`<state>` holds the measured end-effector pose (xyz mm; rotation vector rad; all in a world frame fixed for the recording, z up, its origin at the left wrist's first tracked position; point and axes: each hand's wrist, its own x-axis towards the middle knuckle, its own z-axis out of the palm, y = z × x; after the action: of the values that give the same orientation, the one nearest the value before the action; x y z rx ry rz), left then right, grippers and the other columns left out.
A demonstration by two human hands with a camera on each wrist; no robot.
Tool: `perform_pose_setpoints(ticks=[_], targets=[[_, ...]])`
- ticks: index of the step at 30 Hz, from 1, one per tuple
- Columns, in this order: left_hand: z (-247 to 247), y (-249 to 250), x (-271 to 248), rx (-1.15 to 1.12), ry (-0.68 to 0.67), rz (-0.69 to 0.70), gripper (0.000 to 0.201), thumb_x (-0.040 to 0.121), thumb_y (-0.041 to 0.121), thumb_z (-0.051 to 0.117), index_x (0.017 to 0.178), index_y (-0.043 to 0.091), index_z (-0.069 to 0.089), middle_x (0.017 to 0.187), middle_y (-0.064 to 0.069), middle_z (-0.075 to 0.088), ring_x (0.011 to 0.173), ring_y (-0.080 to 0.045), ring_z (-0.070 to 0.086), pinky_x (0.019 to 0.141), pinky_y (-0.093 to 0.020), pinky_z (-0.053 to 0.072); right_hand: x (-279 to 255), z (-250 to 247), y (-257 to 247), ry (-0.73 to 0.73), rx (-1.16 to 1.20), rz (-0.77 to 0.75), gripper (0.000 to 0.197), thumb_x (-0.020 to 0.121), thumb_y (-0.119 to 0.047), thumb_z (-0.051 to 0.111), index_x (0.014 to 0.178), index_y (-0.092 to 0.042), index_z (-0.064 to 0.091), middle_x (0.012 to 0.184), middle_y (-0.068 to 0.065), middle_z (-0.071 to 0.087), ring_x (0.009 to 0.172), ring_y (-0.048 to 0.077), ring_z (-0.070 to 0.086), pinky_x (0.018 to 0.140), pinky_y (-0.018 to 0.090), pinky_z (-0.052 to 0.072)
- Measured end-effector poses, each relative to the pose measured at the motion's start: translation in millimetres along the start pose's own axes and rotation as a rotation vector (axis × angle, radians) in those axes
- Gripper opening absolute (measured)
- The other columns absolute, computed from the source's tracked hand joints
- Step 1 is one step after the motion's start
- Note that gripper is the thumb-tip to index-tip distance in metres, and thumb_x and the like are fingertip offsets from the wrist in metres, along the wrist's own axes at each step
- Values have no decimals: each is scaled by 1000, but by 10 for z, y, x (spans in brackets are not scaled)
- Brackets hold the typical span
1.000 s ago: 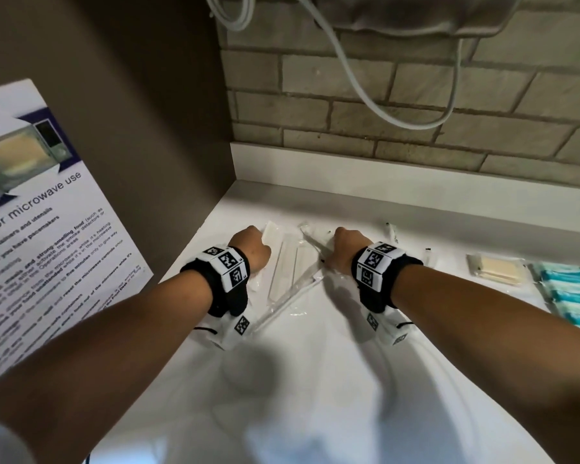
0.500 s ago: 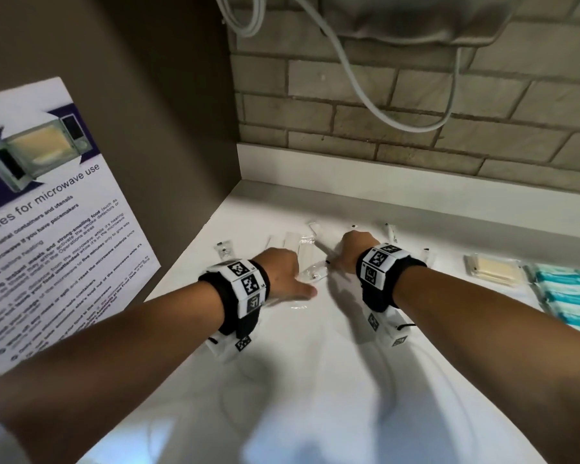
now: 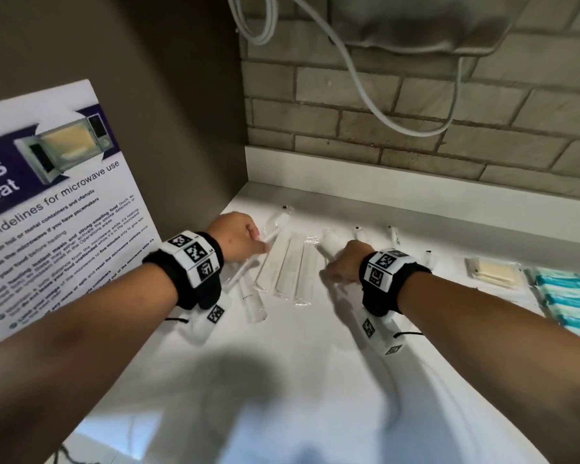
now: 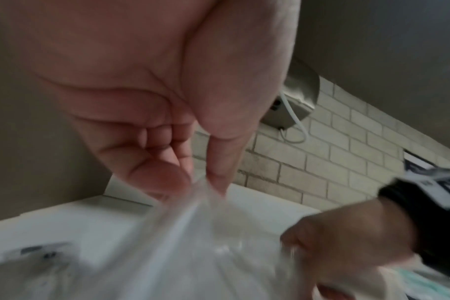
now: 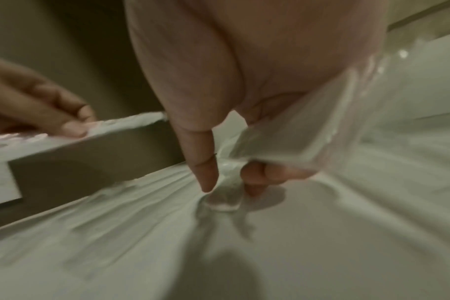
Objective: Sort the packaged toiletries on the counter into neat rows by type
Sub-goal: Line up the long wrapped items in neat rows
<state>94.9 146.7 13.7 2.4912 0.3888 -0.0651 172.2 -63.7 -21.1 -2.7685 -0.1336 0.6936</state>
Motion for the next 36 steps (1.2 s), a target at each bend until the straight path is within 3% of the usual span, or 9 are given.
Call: perform_pose_setpoints(ticks=[2,9,13,17,21,24,28,31,36], targets=[[-68,27,25,-125,55,-5,25,76,29,79,84,16,59,74,-3,64,57,-19,61,65,-33,56,-81,102,-82,-21,24,-44,26,60,-32,68,75,-10,69,70,4,66,63,23,62,60,25,49],[-1,172,35,-264,61,37,30,77,29,79,94,16,58,78,-8,65,55,-22,63,57,-30,56,-57,249,-200,-17,218,-145,37,87,-14,63,123,-3,60,105,11,60,96,25,60,92,36,52],[130,271,30,-274,21,74,30,74,33,80,89,20,58,75,-7,68,62,-25,69,72,-41,60,-90,218,-112,53,207,-99,37,87,-17,64,120,-3,61,125,16,61,114,32,60,90,34,50],[240,419,-12,-276,3,81,34,76,33,79,97,15,60,80,-7,68,58,-22,67,67,-32,57,-150,158,-10,122,94,-6,35,78,-38,68,96,-11,55,97,4,63,78,25,61,66,28,49],[333,536,-9,-295,-29,83,36,76,34,79,101,15,59,86,-6,68,59,-20,68,66,-31,58,-141,19,238,171,51,-110,49,86,-44,61,122,-13,52,118,8,60,109,29,58,85,34,49],[430,635,4,-346,-57,79,45,77,31,79,111,17,53,88,-7,67,56,-19,66,62,-28,56,-155,-125,497,232,-171,-106,49,94,-50,43,138,-28,45,139,8,45,133,33,33,101,47,38],[688,874,28,-330,-122,92,59,79,25,77,125,17,40,78,-8,66,56,-22,65,61,-30,58,-205,-169,794,28,-332,-13,54,83,-52,51,135,-45,38,143,6,35,135,40,29,106,54,34],[947,1054,70,-232,-177,79,65,81,26,74,132,16,34,72,-5,67,51,-19,63,62,-32,57,-323,-142,918,-12,-274,-31,50,86,-42,54,134,-35,41,141,9,36,132,42,36,106,54,36],[1275,1263,90,-85,-212,68,56,84,25,71,126,11,37,79,-9,63,44,-15,58,38,-27,45,-562,-53,1108,-21,-216,-48,52,89,-39,55,139,-28,43,146,9,35,133,38,36,108,51,36]])
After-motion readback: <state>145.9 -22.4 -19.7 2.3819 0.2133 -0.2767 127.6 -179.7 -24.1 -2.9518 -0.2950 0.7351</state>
